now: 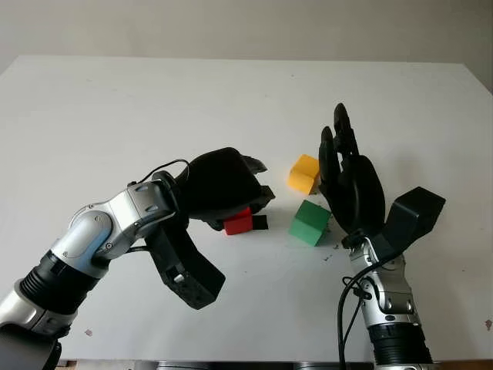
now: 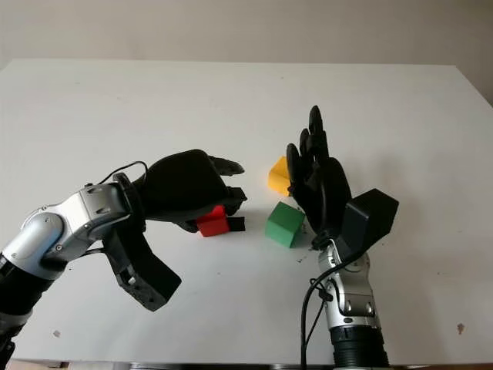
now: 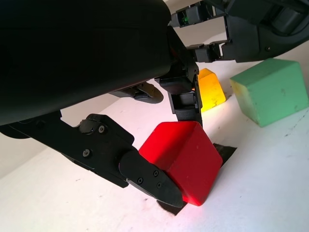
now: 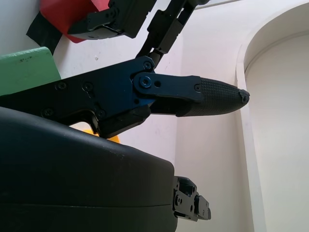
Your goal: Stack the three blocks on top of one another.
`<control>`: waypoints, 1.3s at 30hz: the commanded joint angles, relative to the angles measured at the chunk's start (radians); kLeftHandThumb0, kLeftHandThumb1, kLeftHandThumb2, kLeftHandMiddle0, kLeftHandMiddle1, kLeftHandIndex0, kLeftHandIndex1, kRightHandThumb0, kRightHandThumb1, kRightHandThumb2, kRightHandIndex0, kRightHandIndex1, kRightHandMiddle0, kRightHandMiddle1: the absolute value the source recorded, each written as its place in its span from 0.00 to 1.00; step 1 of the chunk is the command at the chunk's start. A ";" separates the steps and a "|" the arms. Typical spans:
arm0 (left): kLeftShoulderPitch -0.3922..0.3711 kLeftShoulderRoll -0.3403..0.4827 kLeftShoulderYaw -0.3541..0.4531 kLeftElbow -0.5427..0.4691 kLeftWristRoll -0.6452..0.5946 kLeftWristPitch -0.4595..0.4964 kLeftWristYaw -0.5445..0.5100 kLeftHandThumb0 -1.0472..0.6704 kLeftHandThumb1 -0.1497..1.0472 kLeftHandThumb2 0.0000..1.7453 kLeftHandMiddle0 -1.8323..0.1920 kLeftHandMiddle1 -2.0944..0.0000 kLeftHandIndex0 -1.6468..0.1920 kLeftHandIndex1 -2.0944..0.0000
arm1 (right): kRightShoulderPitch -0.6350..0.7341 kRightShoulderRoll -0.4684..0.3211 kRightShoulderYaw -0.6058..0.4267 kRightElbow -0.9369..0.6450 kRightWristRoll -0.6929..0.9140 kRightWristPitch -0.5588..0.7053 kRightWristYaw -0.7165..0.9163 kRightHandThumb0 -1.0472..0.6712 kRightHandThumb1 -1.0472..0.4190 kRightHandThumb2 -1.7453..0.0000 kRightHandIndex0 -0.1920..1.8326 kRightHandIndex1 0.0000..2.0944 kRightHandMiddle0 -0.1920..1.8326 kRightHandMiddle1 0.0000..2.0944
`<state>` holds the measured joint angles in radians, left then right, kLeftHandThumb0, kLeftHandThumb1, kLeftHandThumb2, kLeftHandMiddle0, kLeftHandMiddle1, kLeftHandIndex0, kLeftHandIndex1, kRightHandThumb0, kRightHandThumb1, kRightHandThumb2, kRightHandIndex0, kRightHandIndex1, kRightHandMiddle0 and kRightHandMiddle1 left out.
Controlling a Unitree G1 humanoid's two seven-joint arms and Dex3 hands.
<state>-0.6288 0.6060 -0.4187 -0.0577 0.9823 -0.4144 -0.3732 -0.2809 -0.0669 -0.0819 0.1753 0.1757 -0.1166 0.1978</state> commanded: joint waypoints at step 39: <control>0.016 0.015 0.067 -0.078 -0.083 0.043 -0.128 0.17 0.81 0.03 0.96 0.99 0.93 1.00 | 0.014 -0.018 -0.033 -0.025 0.003 -0.013 0.003 0.17 0.00 0.71 0.00 0.00 0.00 0.00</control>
<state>-0.6237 0.6125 -0.3806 -0.1166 0.9293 -0.3839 -0.4889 -0.2652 -0.0726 -0.1138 0.1687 0.1790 -0.1245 0.2001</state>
